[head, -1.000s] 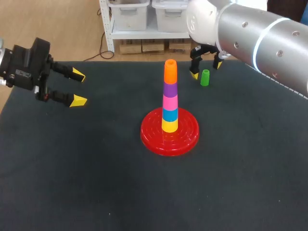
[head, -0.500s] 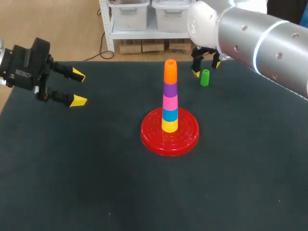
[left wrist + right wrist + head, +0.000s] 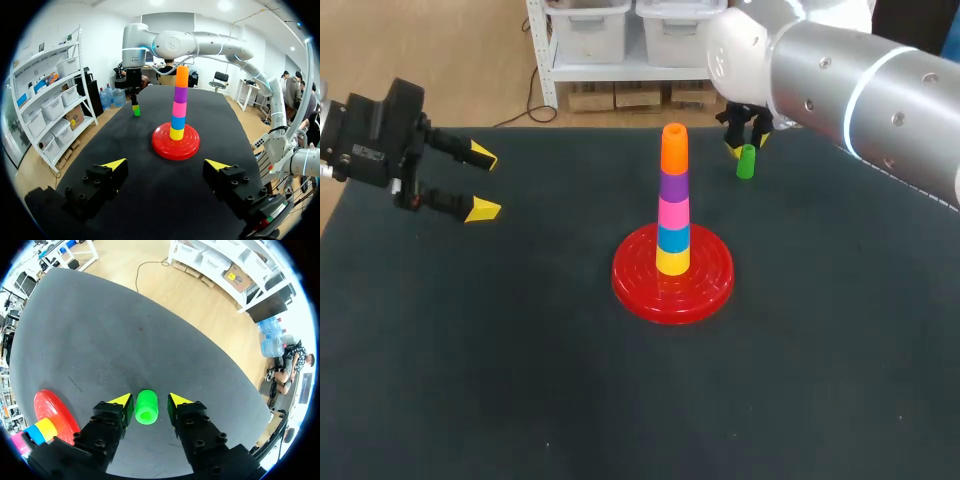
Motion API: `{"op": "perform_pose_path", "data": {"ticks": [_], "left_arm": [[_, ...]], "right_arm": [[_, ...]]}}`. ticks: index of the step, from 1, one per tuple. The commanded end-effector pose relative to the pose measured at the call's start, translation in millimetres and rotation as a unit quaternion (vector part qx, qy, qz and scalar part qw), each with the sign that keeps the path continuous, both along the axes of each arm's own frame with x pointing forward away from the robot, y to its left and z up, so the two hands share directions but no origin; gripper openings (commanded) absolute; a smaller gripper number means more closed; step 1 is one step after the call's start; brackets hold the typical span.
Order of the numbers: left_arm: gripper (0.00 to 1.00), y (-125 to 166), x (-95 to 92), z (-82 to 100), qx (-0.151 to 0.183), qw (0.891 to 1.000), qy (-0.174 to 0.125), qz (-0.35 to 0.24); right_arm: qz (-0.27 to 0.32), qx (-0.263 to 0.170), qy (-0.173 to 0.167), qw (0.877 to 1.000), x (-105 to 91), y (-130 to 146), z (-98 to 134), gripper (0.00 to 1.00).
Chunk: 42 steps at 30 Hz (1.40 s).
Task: Pick up and stack the cylinders on the red base in this order: pink,purple,orange,green
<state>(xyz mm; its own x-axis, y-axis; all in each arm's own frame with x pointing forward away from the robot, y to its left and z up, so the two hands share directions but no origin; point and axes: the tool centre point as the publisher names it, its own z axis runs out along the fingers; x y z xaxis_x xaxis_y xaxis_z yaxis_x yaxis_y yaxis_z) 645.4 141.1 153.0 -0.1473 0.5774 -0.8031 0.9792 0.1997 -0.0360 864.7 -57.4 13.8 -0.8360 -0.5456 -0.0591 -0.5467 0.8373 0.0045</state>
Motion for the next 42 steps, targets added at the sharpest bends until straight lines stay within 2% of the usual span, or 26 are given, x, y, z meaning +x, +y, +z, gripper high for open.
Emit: {"op": "perform_pose_path", "data": {"ticks": [1, 2, 4, 5, 11, 18, 25, 30, 34, 38, 42], "left_arm": [[1.0, 0.4, -0.8, -1.0, -0.001, 1.0, -0.002, 0.001], [1.0, 0.4, -0.8, -1.0, -0.001, 1.0, -0.002, 0.001], [1.0, 0.4, -0.8, -1.0, -0.001, 1.0, -0.002, 0.001], [1.0, 0.4, -0.8, -1.0, -0.001, 1.0, -0.002, 0.001], [1.0, 0.4, -0.8, -1.0, -0.001, 1.0, -0.002, 0.001], [1.0, 0.4, -0.8, -1.0, -0.001, 1.0, -0.002, 0.001], [1.0, 0.4, -0.8, -1.0, -0.001, 1.0, -0.002, 0.001], [1.0, 0.4, -0.8, -1.0, -0.001, 1.0, -0.002, 0.001], [1.0, 0.4, -0.8, -1.0, -0.001, 1.0, -0.002, 0.001], [1.0, 0.4, -0.8, -1.0, -0.001, 1.0, -0.002, 0.001], [1.0, 0.4, -0.8, -1.0, -0.001, 1.0, -0.002, 0.001]], "right_arm": [[0.0, -0.076, 0.122, 0.99, 9.5, 2.2, -1.0, 0.44], [0.001, -0.076, 0.123, 0.99, 9.3, 2.1, -1.1, 0.44], [0.001, -0.077, 0.124, 0.989, 7.9, 1.5, -0.6, 0.33], [0.0, -0.076, 0.127, 0.989, 6.4, 1.0, 1.3, 0.0], [0.008, -0.076, 0.134, 0.988, -8.6, 0.0, 28.0, 0.0], [0.069, -0.072, 0.132, 0.986, -38.4, 6.4, 97.4, 0.0], [0.161, -0.072, 0.087, 0.98, -67.7, 31.2, 178.8, 0.0], [0.238, -0.068, 0.039, 0.968, -93.7, 59.0, 234.9, 0.0], [0.29, -0.051, 0.002, 0.956, -116.7, 79.4, 268.4, 0.0], [0.332, -0.033, -0.025, 0.942, -137.3, 97.1, 288.0, 0.0], [0.374, -0.026, -0.034, 0.926, -157.0, 114.3, 295.4, 0.0]]}}
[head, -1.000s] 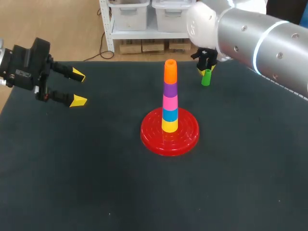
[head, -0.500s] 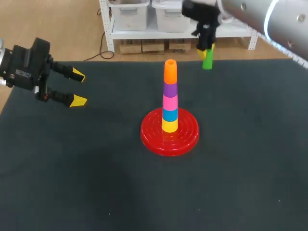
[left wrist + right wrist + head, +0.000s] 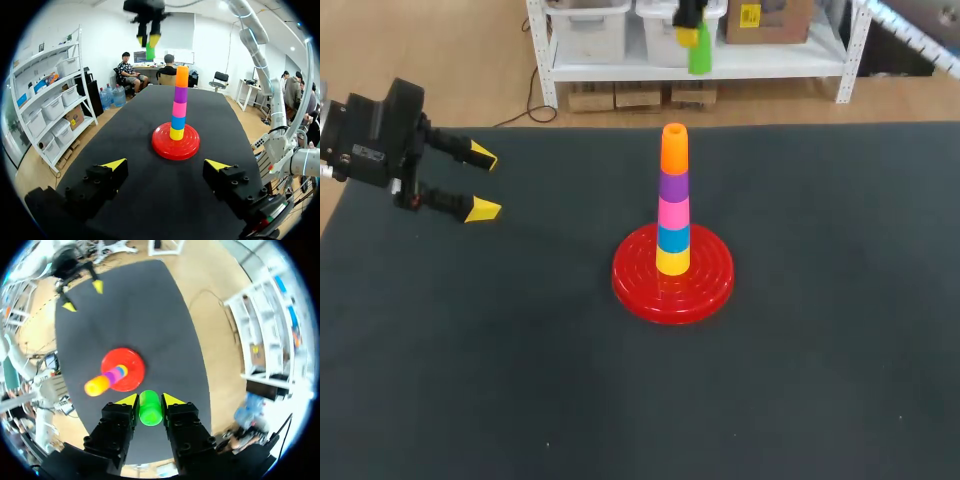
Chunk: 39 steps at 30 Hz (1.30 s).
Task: Pick up and stack the cylinders on the red base in this order: pink,purple,orange,green
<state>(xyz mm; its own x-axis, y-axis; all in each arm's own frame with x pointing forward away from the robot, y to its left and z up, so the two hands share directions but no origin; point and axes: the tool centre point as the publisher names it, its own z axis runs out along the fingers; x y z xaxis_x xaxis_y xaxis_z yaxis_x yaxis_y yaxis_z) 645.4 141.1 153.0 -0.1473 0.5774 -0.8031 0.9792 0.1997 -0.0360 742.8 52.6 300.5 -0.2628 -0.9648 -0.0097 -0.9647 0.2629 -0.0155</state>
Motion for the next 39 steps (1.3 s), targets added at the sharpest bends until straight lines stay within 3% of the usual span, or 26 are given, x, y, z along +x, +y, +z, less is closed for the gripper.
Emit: {"op": "perform_pose_path", "data": {"ticks": [1, 12, 24, 39], "left_arm": [[1.0, 0.4, -0.9, -1.0, -0.001, 1.0, -0.002, 0.001], [1.0, 0.4, -0.9, -1.0, -0.001, 1.0, -0.002, 0.001], [1.0, 0.4, -0.9, -1.0, -0.001, 1.0, -0.002, 0.001], [1.0, 0.4, -0.9, -1.0, -0.001, 1.0, -0.002, 0.001]], "right_arm": [[0.032, 0.015, -0.039, 0.999, -39.6, 7.4, 9.6, 0.0], [0.087, 0.025, -0.028, 0.995, -71.5, 22.8, 5.9, 0.0], [0.108, 0.037, -0.025, 0.993, -98.3, 22.9, -5.7, 0.0], [0.099, 0.018, -0.025, 0.995, -96.1, 20.3, -24.9, 0.0]]}}
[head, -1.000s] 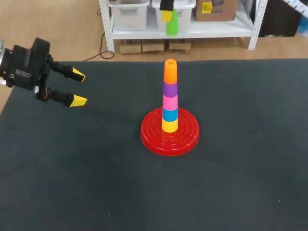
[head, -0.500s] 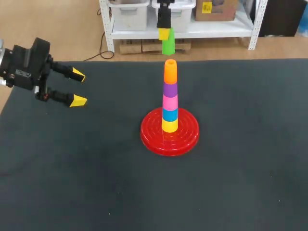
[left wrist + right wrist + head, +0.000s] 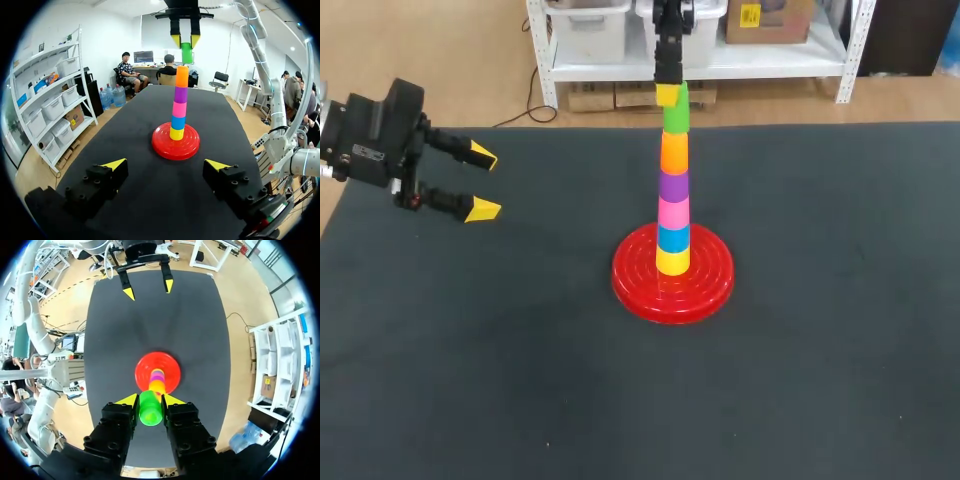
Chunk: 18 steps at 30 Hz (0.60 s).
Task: Pick up and stack the cylinders on the red base in this order: pink,purple,orange,green
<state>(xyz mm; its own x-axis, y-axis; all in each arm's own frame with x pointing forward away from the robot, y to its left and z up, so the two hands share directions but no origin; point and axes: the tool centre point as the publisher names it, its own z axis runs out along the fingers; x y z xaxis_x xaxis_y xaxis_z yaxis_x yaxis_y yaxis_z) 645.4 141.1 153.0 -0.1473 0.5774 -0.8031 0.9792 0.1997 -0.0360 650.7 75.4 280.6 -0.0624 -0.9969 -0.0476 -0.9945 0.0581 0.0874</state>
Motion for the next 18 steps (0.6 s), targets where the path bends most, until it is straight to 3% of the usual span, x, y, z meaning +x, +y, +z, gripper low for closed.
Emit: {"op": "perform_pose_path", "data": {"ticks": [1, 18], "left_arm": [[1.0, 0.4, -0.9, -1.0, -0.001, 1.0, -0.002, 0.001], [1.0, 0.4, -0.9, -1.0, -0.001, 1.0, -0.002, 0.001]], "right_arm": [[-0.006, -0.003, -0.073, 0.997, -3.1, -2.4, -5.9, 0.0], [-0.017, -0.017, -0.068, 0.997, 14.6, 2.2, -17.7, 0.0]]}}
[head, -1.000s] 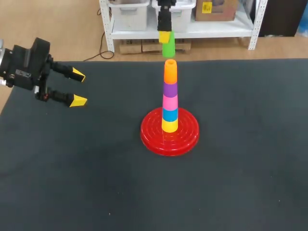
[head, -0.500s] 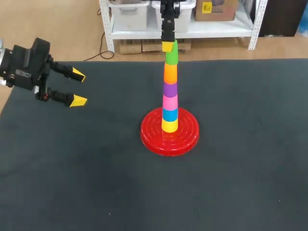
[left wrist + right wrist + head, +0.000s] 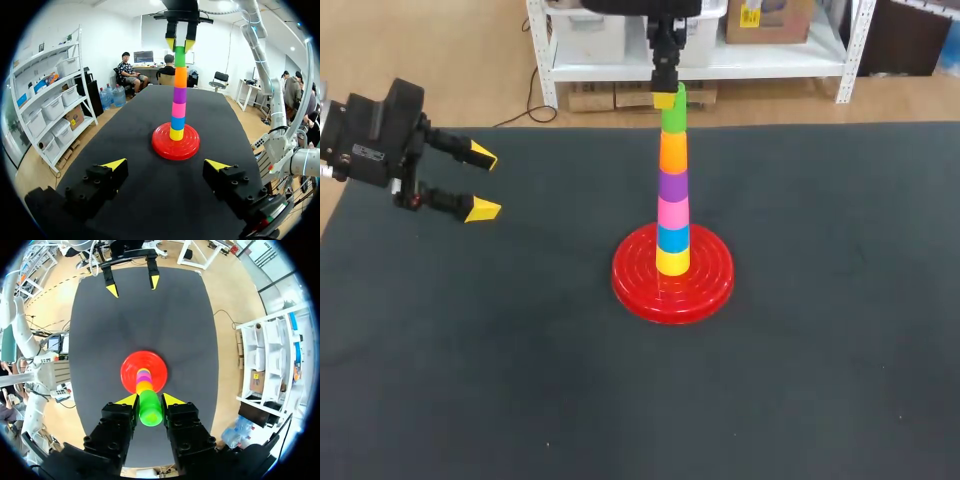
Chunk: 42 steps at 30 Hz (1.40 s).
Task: Pick up and stack the cylinders on the red base in this order: pink,purple,orange,green
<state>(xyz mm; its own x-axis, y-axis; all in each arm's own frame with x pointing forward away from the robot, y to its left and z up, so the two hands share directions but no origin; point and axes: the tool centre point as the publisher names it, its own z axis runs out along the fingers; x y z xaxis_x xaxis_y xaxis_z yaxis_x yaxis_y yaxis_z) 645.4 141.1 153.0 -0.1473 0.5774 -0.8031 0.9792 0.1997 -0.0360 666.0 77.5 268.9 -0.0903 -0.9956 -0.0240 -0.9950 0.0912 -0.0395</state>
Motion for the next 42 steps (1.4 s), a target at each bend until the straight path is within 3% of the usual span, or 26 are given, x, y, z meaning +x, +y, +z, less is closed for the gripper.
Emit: {"op": "perform_pose_path", "data": {"ticks": [1, 28, 42], "left_arm": [[1.0, 0.4, -0.9, -1.0, -0.001, 1.0, -0.002, 0.001], [1.0, 0.4, -0.9, -1.0, -0.001, 1.0, -0.002, 0.001], [1.0, 0.4, -0.9, -1.0, -0.001, 1.0, -0.002, 0.001]], "right_arm": [[-0.001, 0.0, -0.004, 1.0, -0.4, 0.4, -6.2, 0.0], [0.012, 0.011, 0.017, 1.0, -7.6, -3.0, 3.3, 0.0], [0.007, 0.007, 0.028, 1.0, -3.8, -2.1, -6.7, 0.0]]}}
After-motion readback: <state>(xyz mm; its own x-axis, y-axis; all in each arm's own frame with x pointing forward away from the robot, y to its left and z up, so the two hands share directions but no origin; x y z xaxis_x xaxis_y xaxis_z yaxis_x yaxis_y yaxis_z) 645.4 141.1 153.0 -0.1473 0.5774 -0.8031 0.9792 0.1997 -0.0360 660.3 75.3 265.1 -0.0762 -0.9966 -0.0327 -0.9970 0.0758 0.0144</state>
